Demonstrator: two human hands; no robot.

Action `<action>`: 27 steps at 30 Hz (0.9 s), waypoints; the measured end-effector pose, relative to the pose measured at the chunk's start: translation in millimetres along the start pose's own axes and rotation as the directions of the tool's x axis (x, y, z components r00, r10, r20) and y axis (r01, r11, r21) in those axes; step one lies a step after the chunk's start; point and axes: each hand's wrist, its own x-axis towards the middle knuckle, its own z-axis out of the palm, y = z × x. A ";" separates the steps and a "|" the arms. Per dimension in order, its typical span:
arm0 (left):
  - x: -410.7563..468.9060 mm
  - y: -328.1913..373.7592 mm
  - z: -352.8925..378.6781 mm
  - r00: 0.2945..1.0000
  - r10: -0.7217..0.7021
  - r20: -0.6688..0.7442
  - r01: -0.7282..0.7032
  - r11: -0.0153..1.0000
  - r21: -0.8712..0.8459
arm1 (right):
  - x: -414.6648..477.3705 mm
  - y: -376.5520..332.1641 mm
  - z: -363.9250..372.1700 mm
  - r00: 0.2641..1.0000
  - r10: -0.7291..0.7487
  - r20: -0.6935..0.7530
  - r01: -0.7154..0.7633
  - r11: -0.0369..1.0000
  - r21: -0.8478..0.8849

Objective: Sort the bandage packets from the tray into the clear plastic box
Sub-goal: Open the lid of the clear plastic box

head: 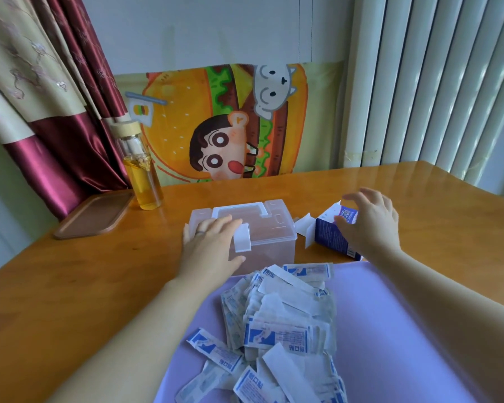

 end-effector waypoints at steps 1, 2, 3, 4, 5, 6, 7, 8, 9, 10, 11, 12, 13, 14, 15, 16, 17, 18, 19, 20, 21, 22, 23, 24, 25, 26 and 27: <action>0.5 0.7 1.6 0.999 0.025 -0.036 -0.024 0.999 0.033 | -1.4 -13.9 -4.0 0.990 -0.110 -0.092 0.113 0.993 0.028; 0.9 1.6 2.7 0.995 0.068 -0.073 -0.063 0.995 0.074 | -3.2 -29.2 -7.4 0.963 -0.227 -0.147 0.236 0.971 0.046; 2.5 2.2 4.3 0.989 0.116 -0.096 -0.105 0.988 0.112 | -4.7 -44.5 -10.1 0.926 -0.343 -0.160 0.355 0.933 0.059; 4.9 1.2 7.0 0.980 0.157 -0.121 -0.137 0.977 0.161 | -6.8 -58.9 -11.4 0.889 -0.443 -0.117 0.453 0.889 0.067; 7.2 0.3 9.0 0.974 0.186 -0.131 -0.156 0.965 0.211 | -9.4 -71.8 -10.1 0.851 -0.524 -0.028 0.525 0.848 0.070; 8.6 0.2 9.1 0.972 0.200 -0.121 -0.166 0.955 0.246 | -12.0 -81.8 -6.5 0.807 -0.584 0.082 0.583 0.812 0.045; 9.9 0.6 8.1 0.973 0.208 -0.102 -0.174 0.946 0.275 | -13.7 -88.7 -1.5 0.762 -0.621 0.184 0.634 0.773 -0.016; 11.3 1.7 7.0 0.972 0.214 -0.093 -0.177 0.935 0.306 | -14.9 -92.7 4.0 0.726 -0.632 0.271 0.674 0.733 -0.094; 12.6 1.2 7.0 0.971 0.225 -0.085 -0.184 0.922 0.342 | -15.9 -95.7 9.3 0.707 -0.618 0.344 0.693 0.702 -0.161; 13.7 1.8 7.3 0.969 0.237 -0.068 -0.193 0.902 0.386 | -17.3 -96.9 13.2 0.704 -0.585 0.403 0.692 0.693 -0.204; 14.8 2.2 7.7 0.965 0.256 -0.059 -0.207 0.878 0.431 | -19.0 -98.1 15.4 0.711 -0.549 0.439 0.677 0.704 -0.215; 16.2 2.4 8.9 0.960 0.276 -0.047 -0.223 0.854 0.470 | -20.6 -98.6 16.7 0.720 -0.524 0.454 0.657 0.726 -0.204; 17.4 2.2 9.8 0.955 0.296 -0.033 -0.239 0.827 0.509 | -21.5 -99.0 17.7 0.728 -0.515 0.453 0.641 0.746 -0.182; 18.5 2.1 9.4 0.954 0.300 -0.011 -0.245 0.801 0.546 | -21.5 -99.7 18.2 0.733 -0.516 0.444 0.632 0.757 -0.164; 19.9 2.4 8.3 0.956 0.294 0.013 -0.247 0.779 0.576 | -19.9 -101.1 18.3 0.734 -0.521 0.436 0.632 0.759 -0.155; 21.8 0.3 10.2 0.958 0.286 0.032 -0.248 0.766 0.593 | -17.7 -102.6 18.4 0.731 -0.525 0.435 0.636 0.756 -0.156; 22.8 -0.4 9.2 0.958 0.281 0.051 -0.258 0.774 0.578 | -15.1 -104.2 18.4 0.727 -0.525 0.442 0.640 0.751 -0.161; 23.2 1.2 4.8 0.956 0.286 0.071 -0.276 0.785 0.554 | -13.5 -105.3 18.7 0.723 -0.524 0.449 0.644 0.747 -0.164; 24.1 3.3 -0.9 0.951 0.293 0.098 -0.299 0.794 0.529 | -12.5 -105.8 19.0 0.720 -0.524 0.454 0.646 0.745 -0.165; 25.7 5.0 -6.3 0.945 0.292 0.147 -0.325 0.800 0.504 | -12.1 -105.8 19.2 0.719 -0.524 0.457 0.647 0.744 -0.165; 28.3 7.3 -12.4 0.944 0.284 0.166 -0.329 0.808 0.489 | -12.0 -105.4 19.1 0.718 -0.525 0.457 0.648 0.744 -0.163; 34.7 6.7 -13.8 0.944 0.295 0.145 -0.327 0.807 0.491 | -11.6 -105.1 18.5 0.716 -0.528 0.456 0.650 0.744 -0.158; 38.9 7.5 -21.7 0.944 0.279 0.176 -0.329 0.826 0.457 | -11.0 -104.9 16.9 0.713 -0.531 0.457 0.651 0.744 -0.150; 42.2 7.0 -30.4 0.945 0.256 0.203 -0.320 0.851 0.417 | -10.0 -105.3 14.5 0.711 -0.532 0.461 0.651 0.746 -0.143; 44.2 5.0 -39.2 0.947 0.244 0.209 -0.308 0.872 0.381 | -8.7 -106.2 11.9 0.708 -0.530 0.467 0.650 0.747 -0.137; 46.0 0.8 -45.5 0.951 0.245 0.191 -0.298 0.890 0.344 | -6.8 -106.6 9.0 0.705 -0.529 0.473 0.651 0.747 -0.135; 47.7 -3.7 -49.1 0.955 0.254 0.151 -0.289 0.911 0.295 | -4.8 -106.6 6.9 0.701 -0.527 0.480 0.651 0.748 -0.131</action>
